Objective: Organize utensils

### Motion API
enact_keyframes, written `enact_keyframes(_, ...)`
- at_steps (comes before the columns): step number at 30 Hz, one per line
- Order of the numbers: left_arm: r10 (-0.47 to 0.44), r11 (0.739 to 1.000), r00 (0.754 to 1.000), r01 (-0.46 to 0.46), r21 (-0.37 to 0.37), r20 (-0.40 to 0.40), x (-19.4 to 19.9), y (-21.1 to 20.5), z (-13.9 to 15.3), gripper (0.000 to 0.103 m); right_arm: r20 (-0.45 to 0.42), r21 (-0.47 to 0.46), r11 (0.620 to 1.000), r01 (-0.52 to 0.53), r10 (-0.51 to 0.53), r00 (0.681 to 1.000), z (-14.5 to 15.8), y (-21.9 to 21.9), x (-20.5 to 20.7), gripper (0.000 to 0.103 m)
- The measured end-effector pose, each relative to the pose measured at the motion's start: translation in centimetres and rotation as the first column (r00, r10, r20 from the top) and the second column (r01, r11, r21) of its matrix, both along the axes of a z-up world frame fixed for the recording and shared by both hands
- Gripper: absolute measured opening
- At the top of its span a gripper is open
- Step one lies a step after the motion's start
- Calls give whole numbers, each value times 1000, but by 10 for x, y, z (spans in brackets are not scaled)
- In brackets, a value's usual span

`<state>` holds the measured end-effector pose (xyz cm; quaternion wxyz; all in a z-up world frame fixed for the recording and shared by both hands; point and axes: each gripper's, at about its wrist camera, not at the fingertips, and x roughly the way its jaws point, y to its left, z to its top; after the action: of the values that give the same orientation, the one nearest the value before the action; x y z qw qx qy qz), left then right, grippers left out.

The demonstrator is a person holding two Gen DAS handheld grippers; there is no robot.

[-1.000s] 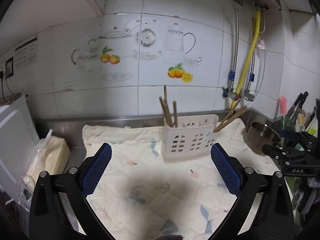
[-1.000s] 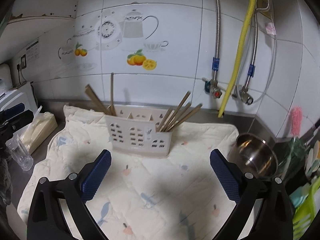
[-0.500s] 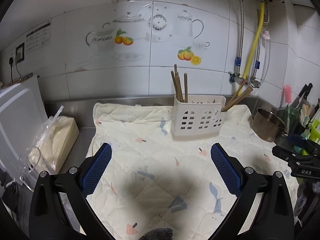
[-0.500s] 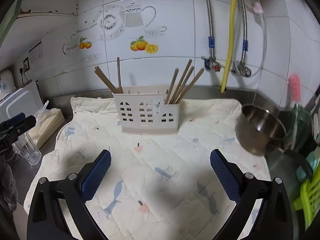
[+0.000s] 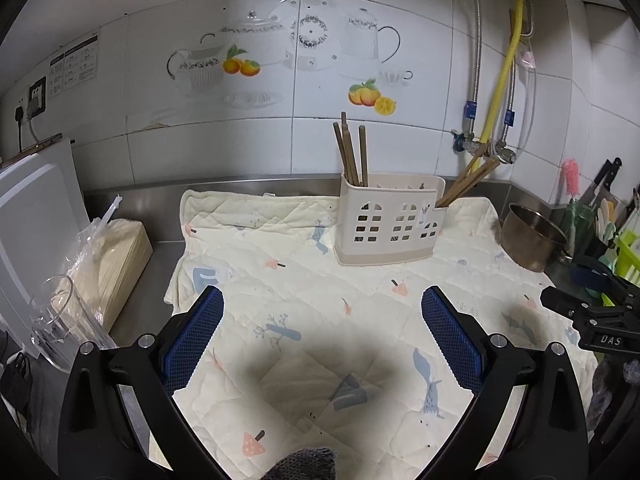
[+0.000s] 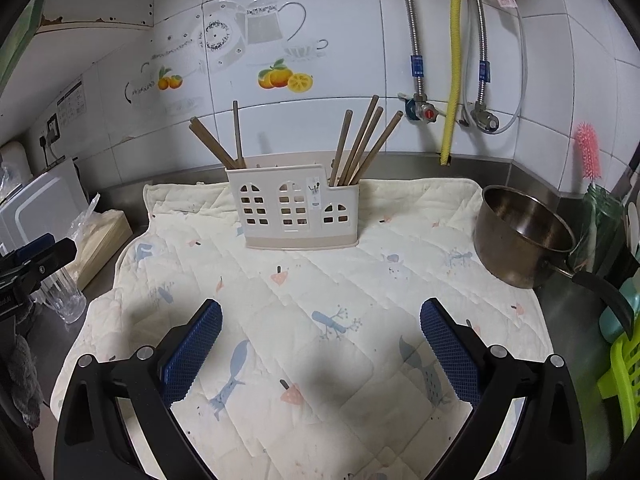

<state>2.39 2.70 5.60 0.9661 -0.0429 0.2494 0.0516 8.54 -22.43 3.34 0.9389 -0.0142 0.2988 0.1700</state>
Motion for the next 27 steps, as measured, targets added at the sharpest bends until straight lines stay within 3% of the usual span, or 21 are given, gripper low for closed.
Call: enact_keyframes(27, -7, 1000, 999, 8, 10, -34, 1, -3, -10, 98, 2, -25, 1000, -16, 16, 1000, -1, 7, -3, 96)
